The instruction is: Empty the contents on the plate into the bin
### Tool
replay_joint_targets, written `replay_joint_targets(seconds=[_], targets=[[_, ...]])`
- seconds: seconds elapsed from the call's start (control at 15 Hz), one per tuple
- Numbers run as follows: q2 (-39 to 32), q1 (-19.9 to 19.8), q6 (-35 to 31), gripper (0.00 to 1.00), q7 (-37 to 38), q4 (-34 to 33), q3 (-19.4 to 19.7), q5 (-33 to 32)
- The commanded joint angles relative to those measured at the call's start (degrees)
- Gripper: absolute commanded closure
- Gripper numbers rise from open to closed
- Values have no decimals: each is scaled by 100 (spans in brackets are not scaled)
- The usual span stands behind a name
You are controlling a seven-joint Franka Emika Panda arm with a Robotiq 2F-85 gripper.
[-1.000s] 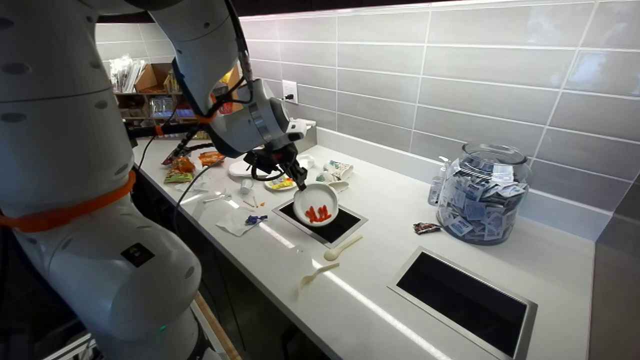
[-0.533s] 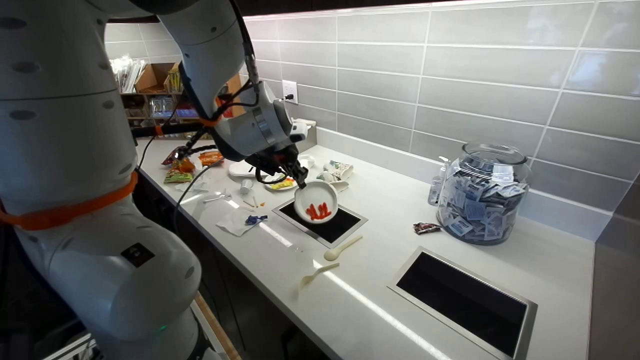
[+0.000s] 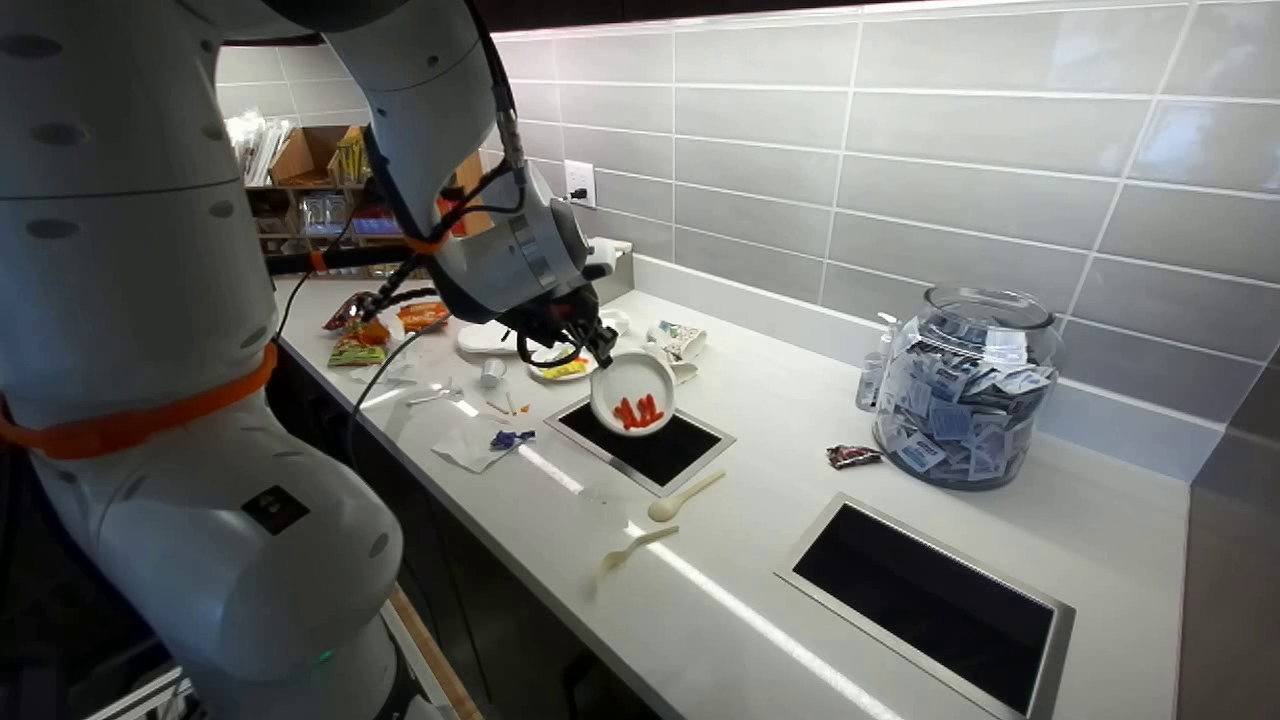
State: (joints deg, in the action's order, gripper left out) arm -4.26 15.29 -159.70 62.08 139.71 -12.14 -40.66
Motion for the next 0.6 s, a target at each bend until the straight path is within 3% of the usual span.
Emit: replay_joint_targets(seconds=[0.0,0.53], targets=[[-66,-8,-225,99,91,-11,38,-203],[-15,-52,-472,99,44,108,55,-31]])
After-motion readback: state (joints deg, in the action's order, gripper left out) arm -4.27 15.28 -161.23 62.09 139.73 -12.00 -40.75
